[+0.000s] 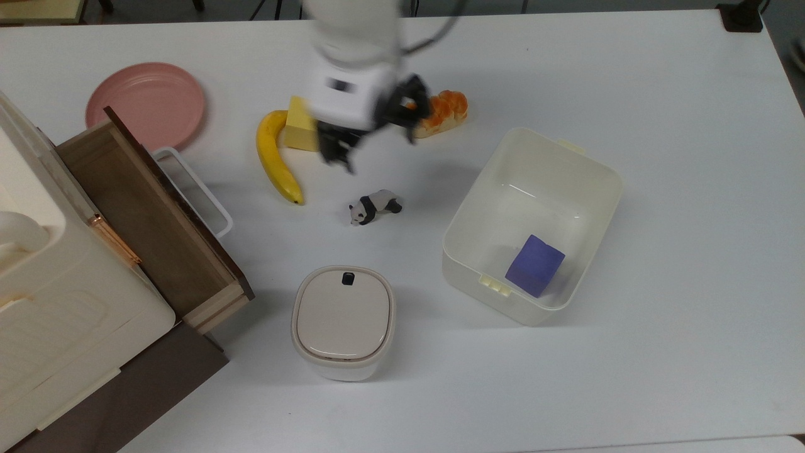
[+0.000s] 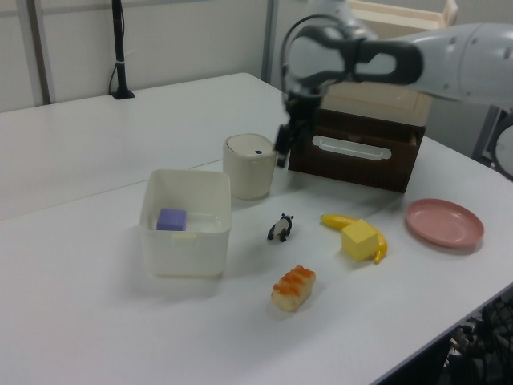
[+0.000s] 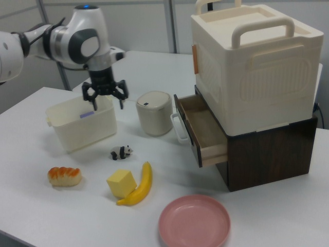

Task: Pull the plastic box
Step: 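Move the gripper over the plastic box and lower it inside the rim, then drag the plastic box by its rim toward the panda figure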

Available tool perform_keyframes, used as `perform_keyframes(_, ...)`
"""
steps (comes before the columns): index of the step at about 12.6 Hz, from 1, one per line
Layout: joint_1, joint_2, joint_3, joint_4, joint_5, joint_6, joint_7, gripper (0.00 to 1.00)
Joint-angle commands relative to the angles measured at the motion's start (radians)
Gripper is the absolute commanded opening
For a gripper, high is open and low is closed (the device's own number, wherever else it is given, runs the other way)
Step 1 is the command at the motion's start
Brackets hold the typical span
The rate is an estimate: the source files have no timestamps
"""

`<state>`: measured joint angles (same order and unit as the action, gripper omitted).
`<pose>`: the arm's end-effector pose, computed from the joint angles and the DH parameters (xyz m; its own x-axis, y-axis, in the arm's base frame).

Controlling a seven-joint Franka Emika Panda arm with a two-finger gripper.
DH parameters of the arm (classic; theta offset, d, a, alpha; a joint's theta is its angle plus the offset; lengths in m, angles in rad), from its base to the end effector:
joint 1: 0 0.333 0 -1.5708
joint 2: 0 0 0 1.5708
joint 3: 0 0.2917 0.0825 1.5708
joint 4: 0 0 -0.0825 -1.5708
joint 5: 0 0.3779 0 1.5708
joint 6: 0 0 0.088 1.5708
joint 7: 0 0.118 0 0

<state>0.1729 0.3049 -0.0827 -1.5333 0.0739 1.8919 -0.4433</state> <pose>0.6430 0.0699 0.4538 0.8678 0.4922 0.0691 0.4944 -0.8690 -0.0187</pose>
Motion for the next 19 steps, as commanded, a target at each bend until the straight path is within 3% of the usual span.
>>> perform_keyframes(1,0.100,0.043,-0.014,0.028,0.010,0.067,-0.147,1.00)
perform_keyframes(3,0.146,0.042,-0.014,0.028,0.012,0.069,-0.215,1.00)
perform_keyframes(8,0.237,0.089,-0.015,0.039,-0.025,0.145,-0.221,1.00)
perform_keyframes(13,0.246,0.141,-0.015,0.039,-0.043,0.148,-0.216,1.00)
perform_keyframes(19,0.229,0.134,-0.031,0.016,-0.068,0.112,-0.216,1.00)
